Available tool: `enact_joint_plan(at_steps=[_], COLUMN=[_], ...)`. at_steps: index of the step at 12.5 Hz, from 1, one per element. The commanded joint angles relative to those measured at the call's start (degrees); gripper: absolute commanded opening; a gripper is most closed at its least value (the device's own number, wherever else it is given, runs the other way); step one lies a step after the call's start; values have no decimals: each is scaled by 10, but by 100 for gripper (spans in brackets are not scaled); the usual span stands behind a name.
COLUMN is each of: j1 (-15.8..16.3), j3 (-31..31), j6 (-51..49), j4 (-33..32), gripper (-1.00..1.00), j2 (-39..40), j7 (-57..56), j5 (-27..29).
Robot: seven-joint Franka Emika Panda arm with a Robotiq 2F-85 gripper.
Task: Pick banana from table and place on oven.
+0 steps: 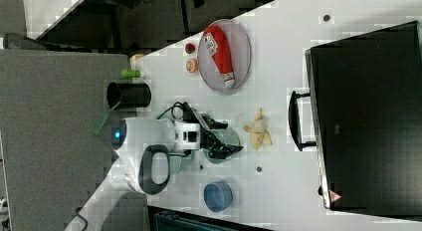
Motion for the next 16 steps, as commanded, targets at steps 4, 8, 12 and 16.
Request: enact_joint_plan(at_steps=[4,8,12,16], j1=[-1,-2,-2,-2], j3=[-8,-9,-9,-8], j6=[156,220,262,276], j4=[-27,-38,-40,-39], gripper=[100,100,43,-47], j2=[66,124,150,149], j7=[1,1,1,1], j5=[-9,-9,-9,-9])
